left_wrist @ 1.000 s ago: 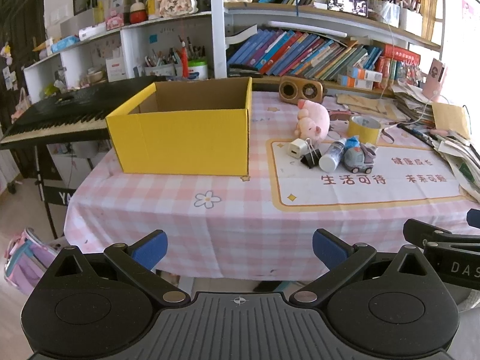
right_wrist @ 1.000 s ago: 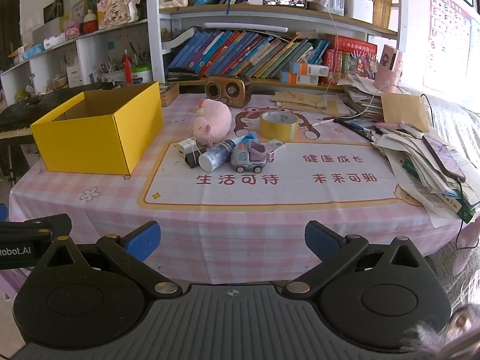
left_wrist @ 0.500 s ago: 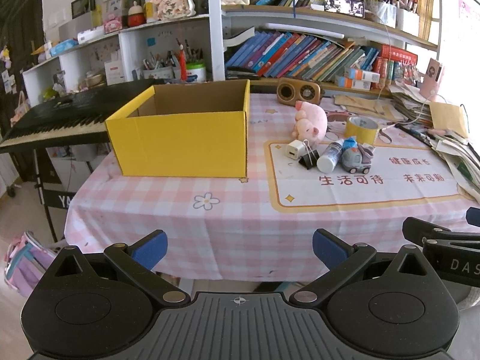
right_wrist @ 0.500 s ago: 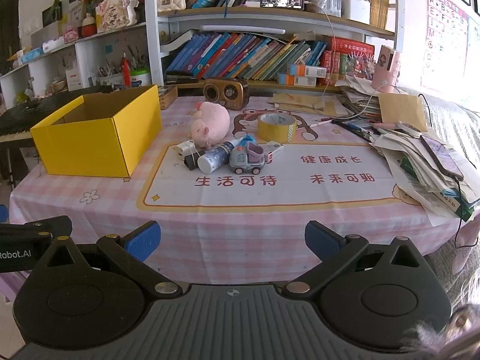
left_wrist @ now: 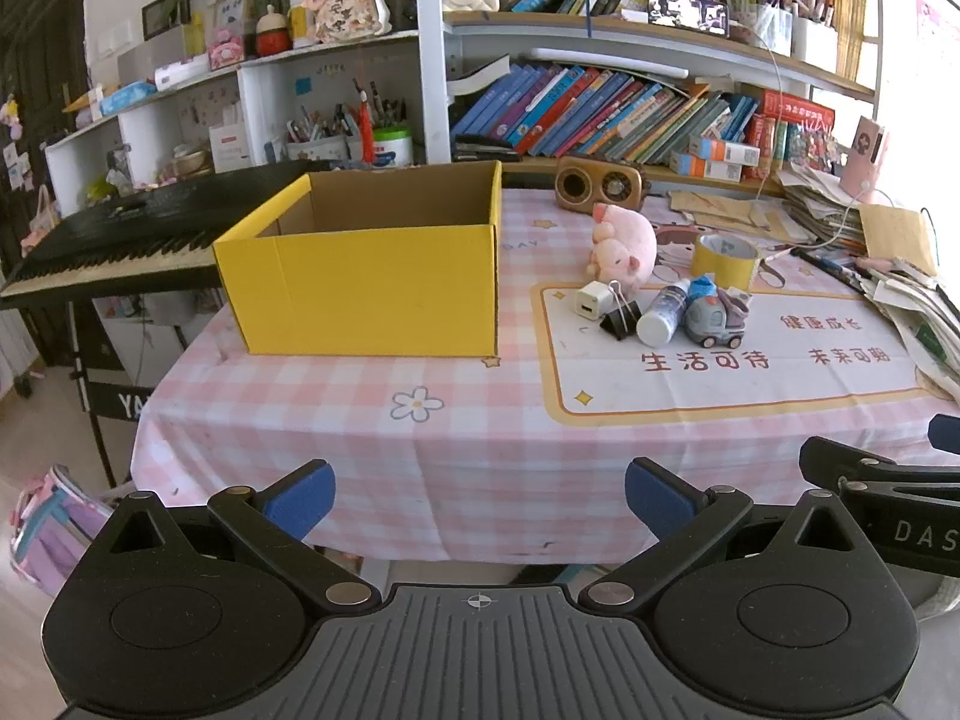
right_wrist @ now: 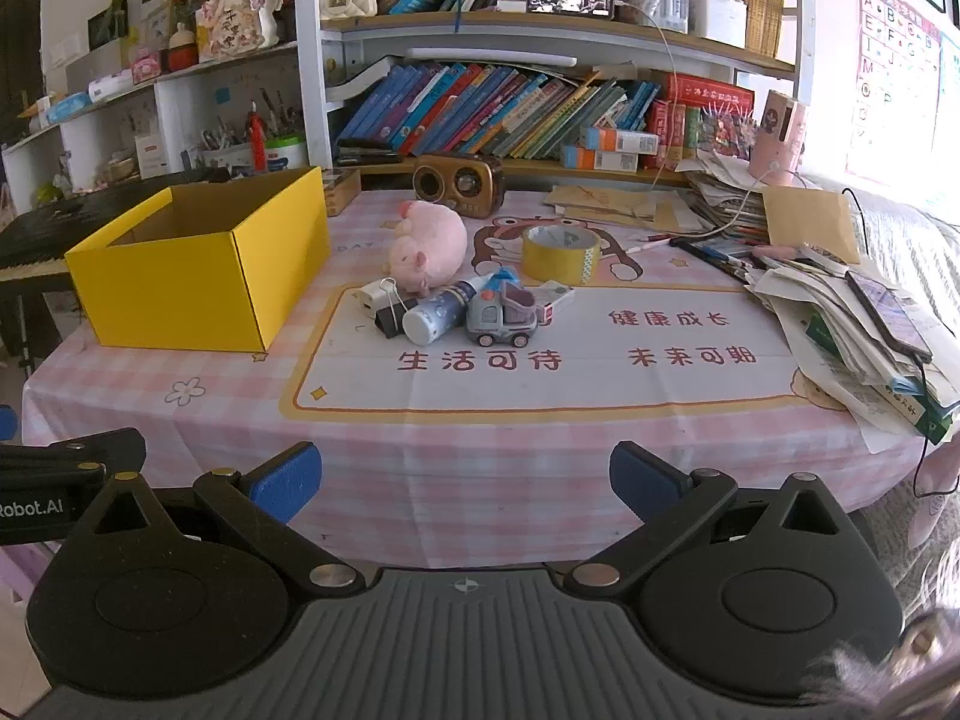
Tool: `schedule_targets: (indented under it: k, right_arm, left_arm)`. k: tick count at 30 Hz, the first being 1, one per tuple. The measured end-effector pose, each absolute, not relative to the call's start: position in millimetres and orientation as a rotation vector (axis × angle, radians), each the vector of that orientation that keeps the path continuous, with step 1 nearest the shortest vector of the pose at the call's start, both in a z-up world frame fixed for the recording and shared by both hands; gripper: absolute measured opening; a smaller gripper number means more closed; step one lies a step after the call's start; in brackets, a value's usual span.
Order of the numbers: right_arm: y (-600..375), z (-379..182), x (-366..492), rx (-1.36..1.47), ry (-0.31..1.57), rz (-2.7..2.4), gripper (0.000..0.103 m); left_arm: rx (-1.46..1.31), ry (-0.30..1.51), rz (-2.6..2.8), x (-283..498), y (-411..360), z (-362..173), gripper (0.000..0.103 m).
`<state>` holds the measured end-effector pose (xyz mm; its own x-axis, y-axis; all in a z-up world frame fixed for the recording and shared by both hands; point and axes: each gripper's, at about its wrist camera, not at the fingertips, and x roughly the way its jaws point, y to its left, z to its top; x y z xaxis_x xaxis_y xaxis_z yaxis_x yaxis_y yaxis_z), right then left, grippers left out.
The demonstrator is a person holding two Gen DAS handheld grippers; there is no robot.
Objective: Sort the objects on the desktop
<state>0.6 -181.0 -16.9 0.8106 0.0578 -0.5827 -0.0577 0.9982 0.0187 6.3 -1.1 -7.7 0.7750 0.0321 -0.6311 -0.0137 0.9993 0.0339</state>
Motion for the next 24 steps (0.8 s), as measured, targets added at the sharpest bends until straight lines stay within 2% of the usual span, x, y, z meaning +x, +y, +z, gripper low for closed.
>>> schedule_targets:
  k: [24]
  right_arm:
    - [-181.8, -23.3, 19.6, -0.001, 0.668, 0.038, 0.103]
  left_arm:
    - [0.032, 0.706, -0.021, 28.6, -4.2, -14.3, 0.103]
